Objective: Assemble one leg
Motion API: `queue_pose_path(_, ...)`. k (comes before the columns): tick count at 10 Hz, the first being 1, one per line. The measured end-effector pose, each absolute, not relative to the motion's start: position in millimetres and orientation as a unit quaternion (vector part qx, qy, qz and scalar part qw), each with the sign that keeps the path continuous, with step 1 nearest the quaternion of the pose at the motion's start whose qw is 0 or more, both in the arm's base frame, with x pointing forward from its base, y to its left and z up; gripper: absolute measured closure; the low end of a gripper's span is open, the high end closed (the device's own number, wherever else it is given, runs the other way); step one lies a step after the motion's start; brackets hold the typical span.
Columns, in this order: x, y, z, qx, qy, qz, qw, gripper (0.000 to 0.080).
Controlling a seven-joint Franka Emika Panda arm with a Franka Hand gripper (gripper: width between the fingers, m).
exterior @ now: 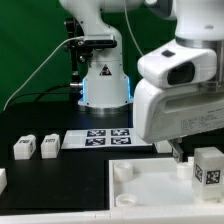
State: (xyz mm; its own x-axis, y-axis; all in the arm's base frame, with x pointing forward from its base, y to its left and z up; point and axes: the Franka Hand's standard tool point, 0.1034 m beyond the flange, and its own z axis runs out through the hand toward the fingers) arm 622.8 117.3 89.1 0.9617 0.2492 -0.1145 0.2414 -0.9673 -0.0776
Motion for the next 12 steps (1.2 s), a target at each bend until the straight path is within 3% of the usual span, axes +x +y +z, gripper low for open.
queue_pose_path(5,621,117,91.3,-0.989,-0.120,0.077,0.032,0.0151)
queue_pose_path(10,645,120,90.7,-0.992,-0.102,0.064,0.032,0.0154)
queue_pose_path(12,645,120,90.5,-0.992,-0.102,0.065,0.032,0.0515)
